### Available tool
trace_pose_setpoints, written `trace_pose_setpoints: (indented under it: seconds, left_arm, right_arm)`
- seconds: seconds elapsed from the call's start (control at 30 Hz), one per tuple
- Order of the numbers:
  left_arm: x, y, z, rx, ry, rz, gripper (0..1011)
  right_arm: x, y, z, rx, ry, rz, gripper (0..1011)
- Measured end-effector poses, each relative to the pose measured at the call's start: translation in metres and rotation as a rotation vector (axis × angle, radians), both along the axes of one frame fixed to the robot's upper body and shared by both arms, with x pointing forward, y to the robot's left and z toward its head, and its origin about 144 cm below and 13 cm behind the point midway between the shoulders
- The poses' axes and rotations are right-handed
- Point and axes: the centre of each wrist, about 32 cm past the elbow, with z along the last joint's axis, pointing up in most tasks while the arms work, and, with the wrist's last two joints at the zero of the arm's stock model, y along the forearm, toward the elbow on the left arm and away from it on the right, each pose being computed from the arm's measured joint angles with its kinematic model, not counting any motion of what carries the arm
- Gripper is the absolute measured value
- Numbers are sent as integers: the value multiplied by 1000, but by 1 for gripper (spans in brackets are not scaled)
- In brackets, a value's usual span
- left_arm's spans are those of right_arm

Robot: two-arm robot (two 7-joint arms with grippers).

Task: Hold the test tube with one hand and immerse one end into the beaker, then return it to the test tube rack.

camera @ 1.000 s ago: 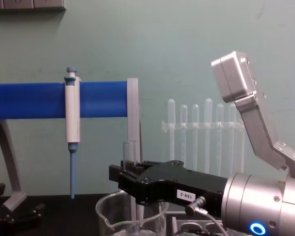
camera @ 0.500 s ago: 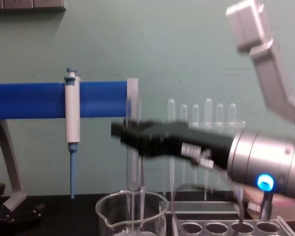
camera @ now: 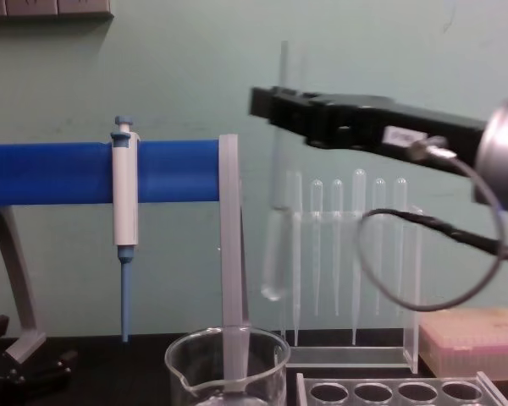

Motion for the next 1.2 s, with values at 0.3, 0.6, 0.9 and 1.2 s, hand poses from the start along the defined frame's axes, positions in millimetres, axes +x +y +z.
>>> trace_pose_setpoints:
  seconds: [0.3, 0.6, 0.9, 1.2]
  left_arm:
    - [0, 0, 0, 0, 0, 0, 1000]
    - [0, 0, 0, 0, 0, 0, 1000]
    - [0, 0, 0, 0, 0, 0, 1000]
    - [0, 0, 0, 0, 0, 0, 1000]
  right_arm:
    - [-16, -35, -10, -36, 4, -99, 224]
    - [-20, -45, -34, -80, 57, -127, 224]
    - [-23, -45, -45, -104, 86, -126, 224]
    - [-24, -45, -51, -112, 103, -125, 224]
